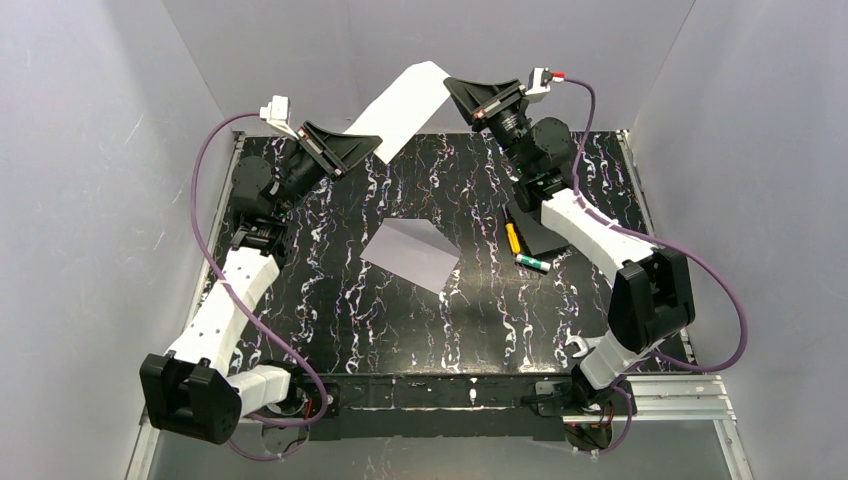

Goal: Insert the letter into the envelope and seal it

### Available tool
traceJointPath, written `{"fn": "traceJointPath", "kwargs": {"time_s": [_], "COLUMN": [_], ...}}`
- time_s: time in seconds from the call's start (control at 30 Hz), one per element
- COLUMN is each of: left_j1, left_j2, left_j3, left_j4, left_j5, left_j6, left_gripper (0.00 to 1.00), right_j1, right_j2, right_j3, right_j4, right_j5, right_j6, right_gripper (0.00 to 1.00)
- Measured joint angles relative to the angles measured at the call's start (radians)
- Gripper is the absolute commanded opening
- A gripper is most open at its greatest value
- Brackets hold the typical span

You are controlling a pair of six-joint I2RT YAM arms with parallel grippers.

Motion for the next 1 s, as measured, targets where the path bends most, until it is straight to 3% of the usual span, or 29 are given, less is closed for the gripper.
{"fn": "traceJointPath", "kwargs": {"time_s": [0.07,0.13,0.3,0.4,0.53,0.57,0.6,0.67,0.8,0.9,1.0], "left_j1": [0.0,0.0,0.0,0.0,0.0,0.0,0.0,0.0,0.0,0.0,0.004], "left_j2": [0.005,0.013,0.029,0.031,0.031,0.031,0.031,0.031,0.026,0.019,0.018], "left_j3": [0.004,0.007,0.008,0.008,0.008,0.008,0.008,0.007,-0.001,-0.008,-0.002], "left_j4": [0.004,0.005,0.004,0.002,0.003,0.004,0.005,0.007,0.008,0.003,-0.026], "left_j5": [0.003,0.005,0.0,-0.021,-0.053,-0.059,-0.063,-0.068,-0.076,-0.061,0.01], "left_j6": [-0.007,-0.01,-0.019,-0.025,-0.053,-0.062,-0.07,-0.076,-0.055,-0.003,0.087], "left_gripper": [0.42,0.44,0.4,0.28,0.0,0.0,0.0,0.0,0.0,0.0,0.0], "right_j1": [-0.001,-0.001,0.003,0.01,0.018,0.019,0.02,0.021,0.016,0.001,-0.032], "right_j2": [0.0,0.0,-0.002,-0.003,-0.007,-0.008,-0.009,-0.012,-0.05,-0.129,-0.225], "right_j3": [0.0,-0.002,-0.014,-0.015,-0.037,-0.044,-0.05,-0.062,-0.106,-0.162,-0.178], "right_j4": [0.001,0.007,0.026,0.04,0.058,0.059,0.059,0.059,0.025,-0.056,-0.194], "right_j5": [-0.006,-0.006,0.0,0.003,0.005,0.007,0.008,0.011,0.008,0.001,-0.002], "right_j6": [0.001,0.004,0.016,0.028,0.034,0.034,0.034,0.03,-0.012,-0.094,-0.235], "right_gripper": [0.01,0.01,0.01,0.01,0.01,0.01,0.05,0.22,0.65,0.82,0.87]}}
